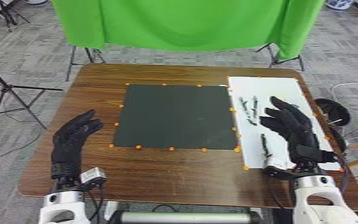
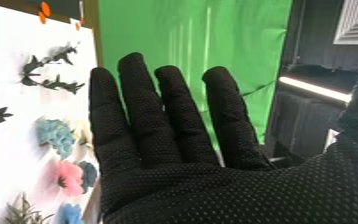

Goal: Arrange flowers

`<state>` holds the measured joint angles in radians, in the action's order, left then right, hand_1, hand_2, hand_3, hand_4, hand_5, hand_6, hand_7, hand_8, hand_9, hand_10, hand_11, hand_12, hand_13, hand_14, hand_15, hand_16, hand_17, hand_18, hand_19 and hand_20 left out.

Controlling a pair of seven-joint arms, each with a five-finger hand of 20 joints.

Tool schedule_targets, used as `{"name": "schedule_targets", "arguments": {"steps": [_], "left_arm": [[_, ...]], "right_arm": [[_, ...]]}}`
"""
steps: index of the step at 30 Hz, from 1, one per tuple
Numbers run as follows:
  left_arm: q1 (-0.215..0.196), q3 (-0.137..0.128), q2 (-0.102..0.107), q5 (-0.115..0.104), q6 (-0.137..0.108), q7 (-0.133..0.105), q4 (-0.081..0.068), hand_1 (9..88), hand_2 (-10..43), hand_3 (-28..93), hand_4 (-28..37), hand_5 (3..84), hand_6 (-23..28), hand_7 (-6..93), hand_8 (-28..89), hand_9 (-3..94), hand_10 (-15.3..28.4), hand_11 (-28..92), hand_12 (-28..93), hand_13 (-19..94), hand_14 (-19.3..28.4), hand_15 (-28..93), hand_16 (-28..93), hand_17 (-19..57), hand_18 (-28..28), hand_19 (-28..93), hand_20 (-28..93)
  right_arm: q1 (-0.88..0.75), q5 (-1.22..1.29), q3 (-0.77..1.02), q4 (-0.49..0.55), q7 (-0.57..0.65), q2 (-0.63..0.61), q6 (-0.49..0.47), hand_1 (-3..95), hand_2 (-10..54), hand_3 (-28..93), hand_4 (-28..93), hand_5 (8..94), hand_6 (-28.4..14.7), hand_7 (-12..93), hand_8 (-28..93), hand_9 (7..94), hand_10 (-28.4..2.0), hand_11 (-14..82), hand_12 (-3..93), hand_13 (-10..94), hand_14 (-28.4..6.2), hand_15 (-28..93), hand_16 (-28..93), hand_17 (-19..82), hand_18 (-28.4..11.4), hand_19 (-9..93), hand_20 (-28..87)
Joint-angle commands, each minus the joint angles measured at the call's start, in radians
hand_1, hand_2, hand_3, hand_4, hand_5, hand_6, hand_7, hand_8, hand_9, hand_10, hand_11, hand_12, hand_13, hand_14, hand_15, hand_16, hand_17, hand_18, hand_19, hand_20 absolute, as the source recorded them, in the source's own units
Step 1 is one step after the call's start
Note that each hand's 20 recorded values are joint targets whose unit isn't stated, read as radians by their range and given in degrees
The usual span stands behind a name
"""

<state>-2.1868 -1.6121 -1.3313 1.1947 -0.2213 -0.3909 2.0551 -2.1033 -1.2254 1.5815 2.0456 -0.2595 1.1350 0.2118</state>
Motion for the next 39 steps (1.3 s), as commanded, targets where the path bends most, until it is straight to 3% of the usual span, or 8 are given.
{"name": "schedule_targets", "arguments": {"steps": [1, 6, 10, 12, 20, 26, 30, 39], "left_arm": [[-0.026, 0.005, -0.015, -0.002, -0.002, -0.005, -0.006, 32.8, -9.5, 68, -21.1, 49.8, 1.0, 18.8, -9, 49.6, 12.9, 27, 16, 42, 16.9, 31, 1, 14.0, 12.2, 12, 24], [-0.027, 0.009, -0.02, 0.007, 0.007, -0.001, -0.009, 32.8, -9.5, 68, -21.1, 49.8, 1.1, 18.9, -9, 49.7, 12.8, 27, 16, 42, 16.9, 31, 1, 14.1, 12.2, 12, 24], [-0.035, -0.001, -0.024, 0.019, -0.003, -0.002, -0.004, 32.9, -9.5, 68, -21.2, 49.8, 1.1, 18.9, -9, 49.7, 12.8, 27, 16, 42, 16.9, 31, 1, 14.1, 12.2, 12, 24], [-0.037, -0.003, -0.023, 0.001, -0.008, -0.005, 0.001, 33.0, -9.5, 68, -21.1, 49.8, 1.1, 18.9, -9, 49.7, 12.8, 27, 16, 42, 16.9, 31, 1, 14.1, 12.2, 12, 24], [-0.042, -0.015, -0.013, 0.003, -0.016, -0.005, 0.004, 33.0, -9.5, 68, -20.7, 49.7, 1.0, 19.0, -9, 49.4, 12.7, 27, 16, 42, 16.9, 31, 1, 14.1, 12.2, 12, 24], [-0.038, -0.014, -0.003, 0.029, 0.001, 0.006, 0.004, 33.3, -9.5, 67, -20.8, 49.7, 1.0, 18.9, -9, 49.4, 12.8, 27, 16, 42, 16.9, 31, 1, 14.1, 12.2, 12, 24], [-0.041, -0.018, -0.004, 0.015, -0.008, 0.005, 0.01, 33.3, -9.5, 67, -20.7, 49.7, 1.0, 18.9, -9, 49.5, 12.8, 27, 16, 42, 16.9, 31, 1, 14.1, 12.2, 12, 24], [-0.039, -0.02, 0.006, 0.019, 0.0, 0.015, 0.014, 33.3, -9.5, 67, -20.8, 49.5, 1.0, 18.9, -9, 49.2, 12.7, 27, 16, 42, 16.9, 31, 1, 14.1, 12.2, 12, 24]], "right_arm": [[0.006, -0.036, -0.005, 0.005, -0.001, 0.008, 0.011, 13.7, -9.5, 75, -28, 38.0, -1.0, 18, -11, 46.6, -14.3, 7.2, 15.8, 46, -17.2, 14, 16, 32, -16.7, 10, 34], [-0.006, -0.115, -0.005, 0.052, 0.093, -0.003, 0.117, 17.7, -9.5, 76, -26, 40.5, -1.3, 19, -11, 49.2, -14.3, 8.6, 15.6, 49, -17.1, 14, 16, 34, -17.0, 11, 37], [-0.01, -0.276, -0.033, 0.073, 0.183, -0.021, 0.263, 26.0, -9.5, 75, -23, 46.3, -1.6, 23, -12, 58.4, -14.5, 16.2, 17.5, 65, -12.9, 20, 19, 40, -16.0, 30, 46], [-0.007, -0.373, -0.035, 0.091, 0.255, -0.034, 0.283, 28.4, -9.5, 74, -22, 49.1, -1.6, 26, -12, 61.6, -14.8, 21.4, 19.5, 69, -11.2, 27, 22, 41, -16.3, 39, 47], [-0.03, -0.518, -0.034, 0.118, 0.359, -0.063, 0.326, 29.1, -9.5, 73, -23, 52.6, -1.5, 29, -11, 66.0, -15.1, 26.1, 22.6, 73, -9.4, 34, 24, 41, -17.3, 51, 46], [-0.029, -0.877, -0.031, 0.161, 0.573, -0.097, 0.203, 30.2, -9.5, 70, -23, 55.0, -2.3, 27, -10, 68.5, -14.7, 26.6, 22.6, 79, -7.5, 40, 25, 44, -18.3, 63, 45], [-0.007, -1.068, -0.066, 0.163, 0.695, -0.135, 0.126, 31.7, -9.5, 68, -23, 62.5, -3.3, 25, -8, 76.1, -13.2, 28.9, 23.7, 87, -4.9, 50, 30, 54, -17.2, 88, 47], [0.125, -1.192, -0.185, 0.148, 0.906, -0.196, -0.099, 32.6, -9.5, 68, -23, 68.0, -4.0, 25, -7, 80.9, -13.4, 30.2, 24.9, 91, -3.5, 52, 32, 60, -14.0, 93, 48]]}}
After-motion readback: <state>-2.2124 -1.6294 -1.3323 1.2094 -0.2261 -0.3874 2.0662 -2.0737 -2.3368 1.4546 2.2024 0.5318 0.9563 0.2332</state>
